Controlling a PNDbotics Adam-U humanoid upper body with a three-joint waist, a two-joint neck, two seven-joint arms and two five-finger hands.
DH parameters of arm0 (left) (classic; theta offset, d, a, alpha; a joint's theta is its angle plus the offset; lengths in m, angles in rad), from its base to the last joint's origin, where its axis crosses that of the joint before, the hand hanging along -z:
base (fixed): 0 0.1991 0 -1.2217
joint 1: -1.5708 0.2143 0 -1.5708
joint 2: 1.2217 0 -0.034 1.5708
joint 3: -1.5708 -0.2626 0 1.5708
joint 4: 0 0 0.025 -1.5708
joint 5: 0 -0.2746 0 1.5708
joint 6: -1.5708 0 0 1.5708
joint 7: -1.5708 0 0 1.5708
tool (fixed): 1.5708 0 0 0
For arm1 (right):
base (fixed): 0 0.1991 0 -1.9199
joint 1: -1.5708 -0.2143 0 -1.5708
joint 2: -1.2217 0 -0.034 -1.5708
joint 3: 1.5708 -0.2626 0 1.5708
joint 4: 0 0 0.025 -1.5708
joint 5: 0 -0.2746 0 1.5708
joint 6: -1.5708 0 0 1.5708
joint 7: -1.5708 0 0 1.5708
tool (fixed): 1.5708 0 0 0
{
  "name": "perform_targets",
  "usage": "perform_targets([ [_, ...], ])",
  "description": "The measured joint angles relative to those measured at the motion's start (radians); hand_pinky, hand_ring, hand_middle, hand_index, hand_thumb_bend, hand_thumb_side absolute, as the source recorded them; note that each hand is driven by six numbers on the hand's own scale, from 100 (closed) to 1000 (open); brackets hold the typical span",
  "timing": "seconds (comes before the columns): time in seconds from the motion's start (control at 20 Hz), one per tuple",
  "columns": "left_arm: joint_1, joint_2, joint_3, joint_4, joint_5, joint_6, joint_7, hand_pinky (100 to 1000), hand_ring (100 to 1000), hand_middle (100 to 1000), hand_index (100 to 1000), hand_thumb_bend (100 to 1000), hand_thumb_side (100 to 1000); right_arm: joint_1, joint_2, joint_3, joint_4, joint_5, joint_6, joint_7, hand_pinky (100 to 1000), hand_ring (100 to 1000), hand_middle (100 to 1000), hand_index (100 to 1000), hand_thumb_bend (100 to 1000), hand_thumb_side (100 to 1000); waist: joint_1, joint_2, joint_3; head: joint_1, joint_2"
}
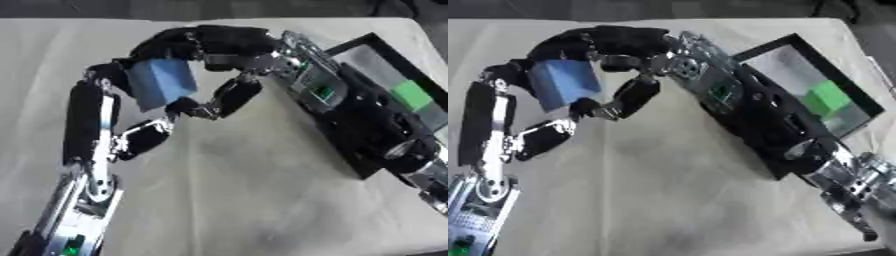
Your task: Pick up the objects with one hand, pass them to the other hand, and then place them into the box on the other side of the table.
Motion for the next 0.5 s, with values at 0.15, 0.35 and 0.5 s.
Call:
perform_targets([
  [0.15,0.0,0.0,0.0,-0.004,-0.001,-0.003,0.003,744,516,354,459,100,161,0.0,0.0,-0.003,0.0,-0.019,0.004,0.011,1000,852,941,1000,100,219,-0.001,0.0,0.0,-0.001,-0.001],
  [0.35,0.0,0.001,-0.001,-0.008,0.0,-0.009,0.003,745,515,353,459,100,169,0.0,0.0,-0.006,0.0,-0.035,0.009,0.016,1000,851,938,1000,100,214,-0.001,0.0,0.001,-0.004,-0.001],
  [0.5,0.0,0.001,-0.001,-0.01,0.006,-0.014,0.003,744,513,352,459,100,179,0.0,0.0,-0.008,-0.001,-0.049,0.014,0.016,1000,829,920,1000,100,209,-0.001,0.003,0.001,-0.007,-0.001],
])
